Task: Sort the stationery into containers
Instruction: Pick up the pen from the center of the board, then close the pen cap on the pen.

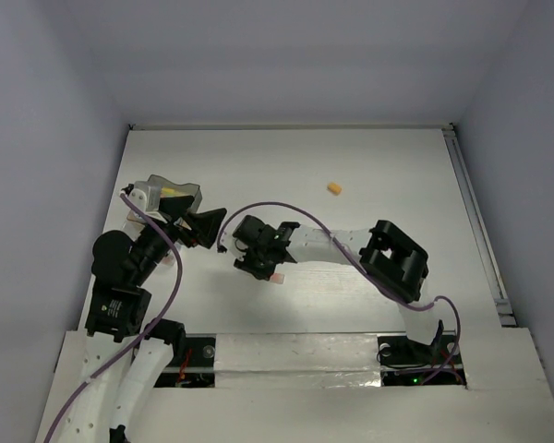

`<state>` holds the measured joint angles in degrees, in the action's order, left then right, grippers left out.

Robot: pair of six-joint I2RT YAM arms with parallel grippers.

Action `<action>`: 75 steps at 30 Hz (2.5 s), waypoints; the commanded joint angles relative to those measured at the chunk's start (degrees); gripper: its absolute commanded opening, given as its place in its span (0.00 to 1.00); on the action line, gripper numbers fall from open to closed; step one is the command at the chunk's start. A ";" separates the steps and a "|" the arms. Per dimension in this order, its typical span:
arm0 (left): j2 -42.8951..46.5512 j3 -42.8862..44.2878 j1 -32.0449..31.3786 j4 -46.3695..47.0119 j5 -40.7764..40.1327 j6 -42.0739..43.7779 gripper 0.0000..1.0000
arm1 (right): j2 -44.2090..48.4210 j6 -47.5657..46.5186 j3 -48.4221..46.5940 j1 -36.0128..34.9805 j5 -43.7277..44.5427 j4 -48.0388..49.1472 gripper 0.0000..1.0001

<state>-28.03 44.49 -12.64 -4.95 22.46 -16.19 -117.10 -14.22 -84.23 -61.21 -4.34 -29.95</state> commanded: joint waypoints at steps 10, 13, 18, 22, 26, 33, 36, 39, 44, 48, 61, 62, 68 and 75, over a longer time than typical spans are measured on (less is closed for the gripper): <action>0.43 -10.80 0.16 10.03 6.54 -10.42 0.95 | 19.88 21.76 13.99 9.00 10.22 24.06 0.00; 0.61 -14.51 0.16 14.42 8.74 -14.13 0.95 | 25.40 26.77 16.11 10.23 13.56 26.61 0.00; 0.17 -21.98 -1.76 20.84 7.70 -20.36 0.89 | 30.26 32.84 15.85 11.64 16.64 31.25 0.00; -5.43 -24.62 -8.26 26.90 3.13 -21.78 0.88 | 31.58 35.83 15.23 11.64 14.45 33.64 0.00; -9.75 -25.59 -14.33 33.15 -1.79 -22.22 0.89 | 32.11 37.24 15.23 11.64 13.57 34.18 0.00; -18.63 -23.93 -19.34 41.24 -8.30 -21.26 0.83 | 32.81 38.65 16.73 10.59 12.60 35.32 0.00; -22.76 -22.96 -20.05 45.11 -8.05 -21.34 0.80 | 32.37 38.56 16.99 10.59 12.60 35.14 0.00; -26.01 -21.47 -21.28 46.61 -9.27 -20.47 0.77 | 32.63 38.82 17.60 10.59 11.90 35.93 0.00; -29.80 -19.97 -21.28 49.42 -9.63 -20.46 0.72 | 32.90 39.27 18.66 10.06 10.85 36.81 0.00; -31.38 -19.70 -21.28 51.18 -9.97 -20.64 0.62 | 32.55 40.06 19.54 10.06 10.23 37.42 0.00; -34.99 -19.27 -21.81 52.42 -9.19 -19.85 0.31 | 33.16 41.20 20.50 10.06 10.05 39.80 0.00; -34.81 -19.27 -21.81 52.32 -9.19 -19.76 0.31 | 33.42 41.20 20.59 10.06 10.66 39.89 0.00; -34.11 -19.35 -21.81 51.45 -9.27 -18.80 0.17 | 34.22 40.59 20.51 10.06 12.78 39.80 0.00; -32.53 -19.97 -21.81 50.04 -12.61 -18.01 0.00 | 34.31 41.02 21.38 10.06 13.39 39.45 0.12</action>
<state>-62.46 22.90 -34.63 43.29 12.08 -35.40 -85.17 26.48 -63.22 -50.70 7.11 6.61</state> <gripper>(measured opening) 0.156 0.317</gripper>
